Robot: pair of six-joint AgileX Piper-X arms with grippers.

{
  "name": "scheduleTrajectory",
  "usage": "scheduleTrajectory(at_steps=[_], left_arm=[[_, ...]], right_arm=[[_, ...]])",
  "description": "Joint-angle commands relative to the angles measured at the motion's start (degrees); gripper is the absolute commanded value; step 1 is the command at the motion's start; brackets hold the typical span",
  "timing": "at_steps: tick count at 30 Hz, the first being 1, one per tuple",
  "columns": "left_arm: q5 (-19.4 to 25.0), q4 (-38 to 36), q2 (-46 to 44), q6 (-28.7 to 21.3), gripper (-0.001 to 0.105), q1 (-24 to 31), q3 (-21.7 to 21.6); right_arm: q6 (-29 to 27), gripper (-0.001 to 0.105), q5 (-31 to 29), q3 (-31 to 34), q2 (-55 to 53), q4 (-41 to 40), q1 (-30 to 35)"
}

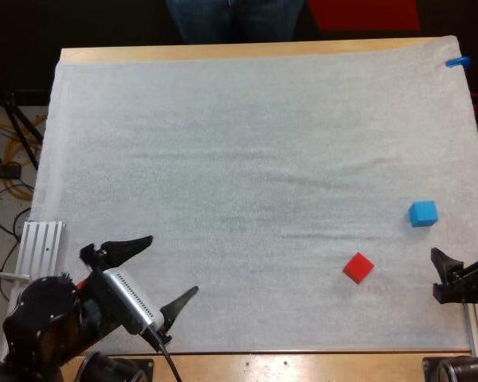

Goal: Stack red cube on blue cube

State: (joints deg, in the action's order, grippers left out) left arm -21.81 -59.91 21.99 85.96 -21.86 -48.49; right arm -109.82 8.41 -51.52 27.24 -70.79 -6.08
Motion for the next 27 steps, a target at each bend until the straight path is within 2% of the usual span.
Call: scheduleTrajectory(at_steps=[1, 6, 10, 15, 19, 22, 27], left_arm=[[-0.3, -0.2, 0.9, -0.3, 0.087, -2.0, -1.3], [-0.3, -3.1, 3.4, -0.3, 0.087, -7.4, -3.6], [-0.3, -3.0, 3.7, -0.3, 0.087, -10.0, -3.7], [-0.3, -2.8, 3.7, -0.3, 0.087, -10.0, -3.7], [-0.3, -2.8, 3.7, -0.3, 0.087, -10.0, -3.7], [-0.3, -2.8, 3.7, -0.3, 0.087, -10.0, -3.7], [-0.3, -2.8, 3.7, -0.3, 0.087, -10.0, -3.7]], right_arm=[[-1.5, 0.071, 0.8, -1.5, 1.1, -1.5, -1.3], [-1.9, 0.071, 2.8, -5.0, 5.2, -4.6, -6.9], [-1.2, 0.071, 3.4, -6.0, 7.7, -5.4, -11.4], [0.6, 0.071, 3.3, -5.9, 11.0, -5.0, -15.9], [0.8, 0.071, -0.4, -5.9, 15.2, -4.2, -18.7], [0.8, 0.071, -3.2, -5.9, 19.2, -2.9, -19.8], [0.1, 0.071, -3.5, -5.9, 26.2, -0.4, -20.3]])
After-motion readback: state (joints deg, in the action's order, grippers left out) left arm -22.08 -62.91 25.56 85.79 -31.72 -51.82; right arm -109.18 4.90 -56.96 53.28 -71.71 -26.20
